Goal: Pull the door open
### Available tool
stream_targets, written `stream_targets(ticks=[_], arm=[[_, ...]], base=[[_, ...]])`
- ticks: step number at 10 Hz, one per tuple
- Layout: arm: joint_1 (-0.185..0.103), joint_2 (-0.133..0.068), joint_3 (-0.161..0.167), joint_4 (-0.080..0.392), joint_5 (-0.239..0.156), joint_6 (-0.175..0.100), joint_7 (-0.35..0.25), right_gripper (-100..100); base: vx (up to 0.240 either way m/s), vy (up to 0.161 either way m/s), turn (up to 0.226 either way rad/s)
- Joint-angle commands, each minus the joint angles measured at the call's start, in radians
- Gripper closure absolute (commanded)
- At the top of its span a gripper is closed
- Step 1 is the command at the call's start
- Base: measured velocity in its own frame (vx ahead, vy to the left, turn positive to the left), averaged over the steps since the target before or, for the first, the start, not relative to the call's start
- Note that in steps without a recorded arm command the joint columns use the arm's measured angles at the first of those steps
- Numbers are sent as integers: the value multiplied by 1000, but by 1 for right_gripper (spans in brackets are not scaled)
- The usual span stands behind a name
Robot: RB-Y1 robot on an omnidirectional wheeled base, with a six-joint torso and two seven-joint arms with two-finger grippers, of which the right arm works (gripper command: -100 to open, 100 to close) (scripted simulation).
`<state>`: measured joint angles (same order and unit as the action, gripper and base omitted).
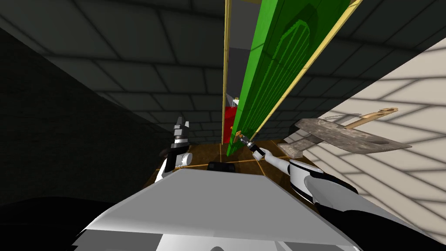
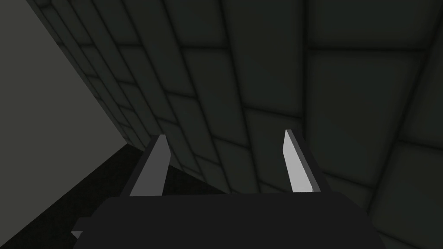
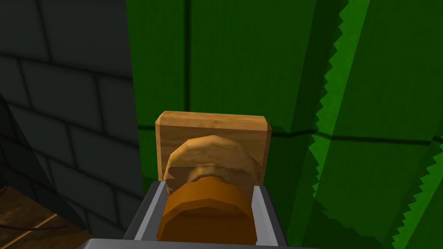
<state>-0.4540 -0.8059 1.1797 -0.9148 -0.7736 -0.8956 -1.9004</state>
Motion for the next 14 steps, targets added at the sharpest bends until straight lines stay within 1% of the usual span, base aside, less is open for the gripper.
stream_targets(ticks=[1, 2, 3, 6, 7, 9, 10, 11, 14], arm=[[-1, -7, 9, 9, 12, -20, -17, 100], [-2, -8, 12, 11, 16, -26, -21, 100], [-3, -12, 17, 16, 23, -38, -31, 100], [-5, -25, 35, 34, 49, -78, -65, 100], [-7, -31, 44, 42, 60, -97, -81, 100], [-8, -39, 54, 51, 74, -120, -100, 100], [-6, -39, 50, 43, 69, -107, -89, 100], [-5, -42, 59, 51, 73, -123, -98, 100], [-6, -50, 76, 70, 80, -157, -116, 100]], base=[[-95, -104, 137], [-125, -186, 135], [-143, -175, 138], [-175, -196, 141], [-176, -196, 181], [-167, -199, 127], [-72, -84, 29], [-77, -124, 176], [-127, -174, 130]])
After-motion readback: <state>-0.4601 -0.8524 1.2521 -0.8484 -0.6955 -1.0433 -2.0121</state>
